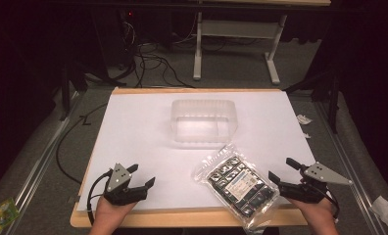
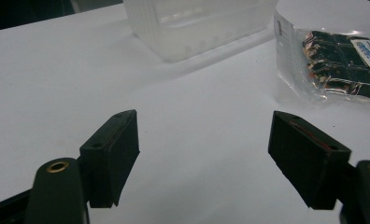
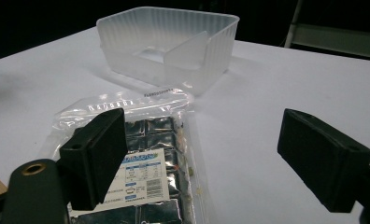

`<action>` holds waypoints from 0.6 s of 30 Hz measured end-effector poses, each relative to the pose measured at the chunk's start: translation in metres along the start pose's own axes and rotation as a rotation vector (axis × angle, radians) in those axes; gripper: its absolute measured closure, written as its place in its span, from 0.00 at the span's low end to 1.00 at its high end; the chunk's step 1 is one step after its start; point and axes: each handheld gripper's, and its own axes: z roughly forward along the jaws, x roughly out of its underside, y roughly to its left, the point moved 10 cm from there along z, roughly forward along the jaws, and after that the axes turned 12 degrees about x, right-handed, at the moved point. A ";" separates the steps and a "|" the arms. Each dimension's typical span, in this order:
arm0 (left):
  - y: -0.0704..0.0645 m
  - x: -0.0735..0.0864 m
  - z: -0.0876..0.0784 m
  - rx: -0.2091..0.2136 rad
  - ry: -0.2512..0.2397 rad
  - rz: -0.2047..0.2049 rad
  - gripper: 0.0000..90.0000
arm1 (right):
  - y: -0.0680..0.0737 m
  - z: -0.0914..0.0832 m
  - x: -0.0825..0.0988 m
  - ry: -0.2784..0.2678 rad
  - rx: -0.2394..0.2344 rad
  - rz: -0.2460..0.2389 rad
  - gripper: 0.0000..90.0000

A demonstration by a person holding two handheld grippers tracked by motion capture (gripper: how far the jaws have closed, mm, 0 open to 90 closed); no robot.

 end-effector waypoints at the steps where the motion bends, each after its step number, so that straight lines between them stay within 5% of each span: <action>1: 0.000 0.000 0.001 0.001 0.000 0.000 0.28 | 0.000 -0.001 0.000 -0.002 0.002 0.001 0.18; 11: -0.005 -0.002 0.012 0.025 0.013 0.005 0.28 | -0.005 -0.005 0.004 -0.001 0.019 0.003 0.21; 15: -0.009 -0.003 0.023 0.048 0.019 -0.014 0.31 | -0.007 -0.008 0.009 0.011 0.032 0.013 0.24; 18: -0.024 -0.009 0.051 0.111 0.042 -0.029 0.36 | -0.008 -0.010 0.011 0.016 0.038 0.024 0.25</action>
